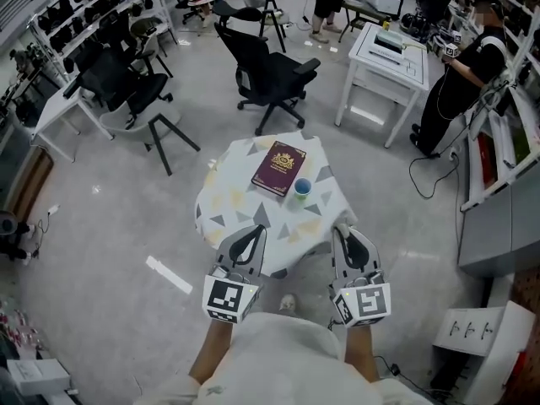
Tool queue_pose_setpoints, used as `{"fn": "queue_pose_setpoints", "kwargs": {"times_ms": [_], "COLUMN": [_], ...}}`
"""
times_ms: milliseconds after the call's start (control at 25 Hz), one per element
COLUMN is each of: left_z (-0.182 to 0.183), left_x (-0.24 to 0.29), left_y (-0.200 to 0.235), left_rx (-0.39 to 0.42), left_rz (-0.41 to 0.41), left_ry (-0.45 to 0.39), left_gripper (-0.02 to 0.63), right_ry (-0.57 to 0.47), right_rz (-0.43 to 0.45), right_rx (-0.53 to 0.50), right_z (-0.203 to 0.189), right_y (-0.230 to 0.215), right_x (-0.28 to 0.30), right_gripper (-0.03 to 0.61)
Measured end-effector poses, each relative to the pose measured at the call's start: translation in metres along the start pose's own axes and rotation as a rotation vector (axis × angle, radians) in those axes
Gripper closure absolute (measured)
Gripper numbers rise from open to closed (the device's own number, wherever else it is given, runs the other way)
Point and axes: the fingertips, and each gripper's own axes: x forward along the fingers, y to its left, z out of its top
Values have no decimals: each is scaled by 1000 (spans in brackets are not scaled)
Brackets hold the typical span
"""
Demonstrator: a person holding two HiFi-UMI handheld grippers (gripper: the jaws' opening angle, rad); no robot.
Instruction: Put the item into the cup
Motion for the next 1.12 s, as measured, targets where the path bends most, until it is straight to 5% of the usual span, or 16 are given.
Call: {"fn": "queue_pose_setpoints", "kwargs": {"times_ms": [1120], "left_z": [-32], "left_x": [122], "left_y": [46], "left_rx": [-45], "left_rz": [-110], "left_ry": [61], "left_gripper": [603], "right_ry": [94], "right_rz": [-110], "right_rx": [-1], "right_z": [-34], "right_y": [-59], "right_x": [88], "right_gripper": [541]}}
